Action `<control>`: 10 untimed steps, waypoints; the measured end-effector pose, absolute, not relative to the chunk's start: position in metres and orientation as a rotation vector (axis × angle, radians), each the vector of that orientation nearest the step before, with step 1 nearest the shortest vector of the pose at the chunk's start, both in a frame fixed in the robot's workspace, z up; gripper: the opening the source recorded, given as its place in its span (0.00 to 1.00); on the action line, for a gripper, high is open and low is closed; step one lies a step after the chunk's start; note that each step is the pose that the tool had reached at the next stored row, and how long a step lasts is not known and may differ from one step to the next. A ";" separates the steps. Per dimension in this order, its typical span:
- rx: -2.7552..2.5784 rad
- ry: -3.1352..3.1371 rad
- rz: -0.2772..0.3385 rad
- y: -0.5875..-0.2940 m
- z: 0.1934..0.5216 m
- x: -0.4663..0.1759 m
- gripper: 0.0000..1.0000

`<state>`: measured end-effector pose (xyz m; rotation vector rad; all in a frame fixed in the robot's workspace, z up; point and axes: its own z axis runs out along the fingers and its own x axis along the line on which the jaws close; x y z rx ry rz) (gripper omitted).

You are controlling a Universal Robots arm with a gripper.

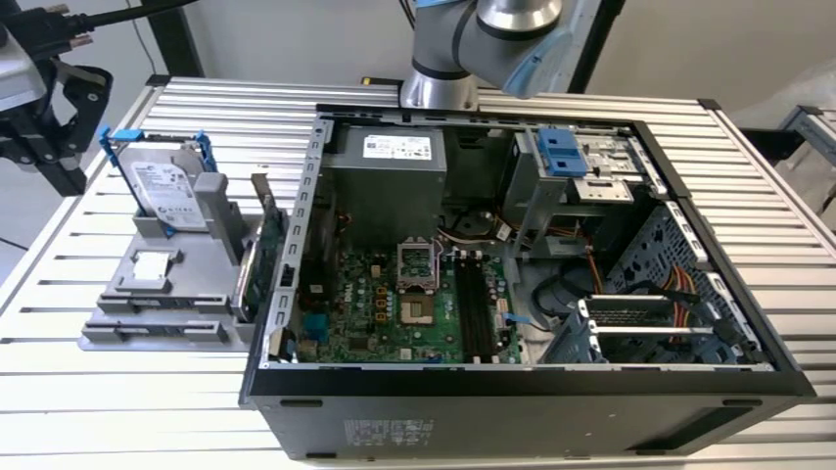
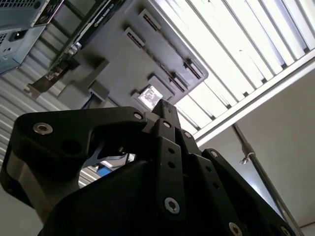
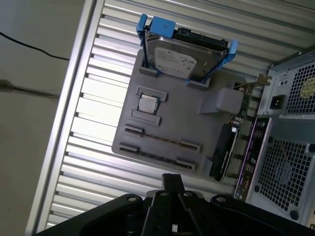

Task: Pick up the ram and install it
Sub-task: 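Pick up the ram and move it above insertion slot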

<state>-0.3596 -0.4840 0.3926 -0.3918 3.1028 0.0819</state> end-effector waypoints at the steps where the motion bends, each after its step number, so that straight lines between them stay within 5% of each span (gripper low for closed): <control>1: -0.399 3.102 0.082 -0.484 0.393 -0.360 0.00; 10: -0.463 3.094 0.082 -0.484 0.393 -0.360 0.00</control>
